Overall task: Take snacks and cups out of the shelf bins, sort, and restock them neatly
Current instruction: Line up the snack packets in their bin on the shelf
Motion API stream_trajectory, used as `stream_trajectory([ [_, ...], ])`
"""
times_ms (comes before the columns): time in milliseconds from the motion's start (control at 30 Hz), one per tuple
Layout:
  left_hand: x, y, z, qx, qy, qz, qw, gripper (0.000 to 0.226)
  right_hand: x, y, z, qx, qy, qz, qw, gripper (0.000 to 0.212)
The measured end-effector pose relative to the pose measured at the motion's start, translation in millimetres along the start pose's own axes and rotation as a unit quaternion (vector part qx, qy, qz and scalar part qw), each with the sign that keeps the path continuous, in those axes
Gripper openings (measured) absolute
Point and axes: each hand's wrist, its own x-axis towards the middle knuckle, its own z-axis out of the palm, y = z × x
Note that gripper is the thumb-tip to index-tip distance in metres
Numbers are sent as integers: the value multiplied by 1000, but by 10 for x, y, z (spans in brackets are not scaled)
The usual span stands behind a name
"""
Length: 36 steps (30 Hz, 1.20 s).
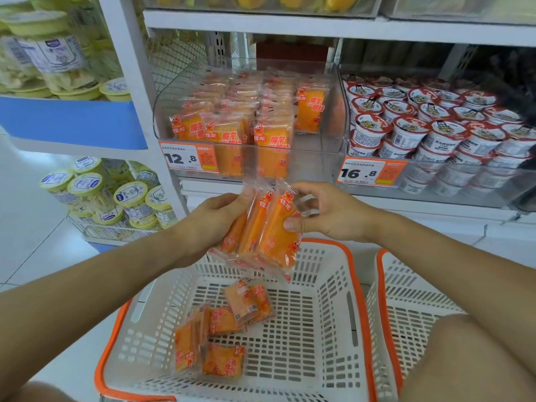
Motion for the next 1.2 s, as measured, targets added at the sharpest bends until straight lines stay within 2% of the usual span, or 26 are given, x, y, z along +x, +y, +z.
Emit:
stream_trajectory([
  [100,-42,11,2,74,-71,23,994,72,-25,-42,16,32,-2,-1,999,50],
  [200,-47,37,-5,113,-116,20,987,94,-24,-58,5,-29,-7,10,1000,59],
  [333,-24,44,-40,127,-147,7,981,113,-45,-30,-4,43,-9,34,998,49],
  [467,-7,40,-18,139,-107,6,985,107,-29,-67,54,129,-10,82,988,42],
  [533,8,23,-38,151,-88,11,985,102,-24,-99,71,132,-18,120,984,51],
  [633,-11,52,-61,210,-114,21,971,87,-34,-162,47,-57,-27,91,994,90],
  [667,-29,74,-58,225,-128,22,966,79,-42,-190,43,-86,-39,64,993,104],
  [733,-43,97,-59,229,-153,29,961,72,-52,-226,58,-70,-100,25,992,122],
  [800,-48,110,-71,233,-170,30,957,75,-29,-200,88,-54,-146,3,988,119],
  [867,-48,120,-83,229,-167,18,959,80,4,-164,105,-53,-126,-13,990,101],
  [1000,-39,145,-70,176,-104,-21,979,97,-5,-136,9,-44,-53,-20,997,73],
  [1100,-25,104,-89,-6,-68,-84,994,106,-30,-105,-74,40,43,-19,998,70],
  [1133,-19,95,-74,-80,-84,-104,988,101,-28,-103,-87,51,73,-28,996,74],
  [1200,-18,134,21,-184,-120,-94,971,76,-30,-144,-87,70,98,-58,991,83],
])
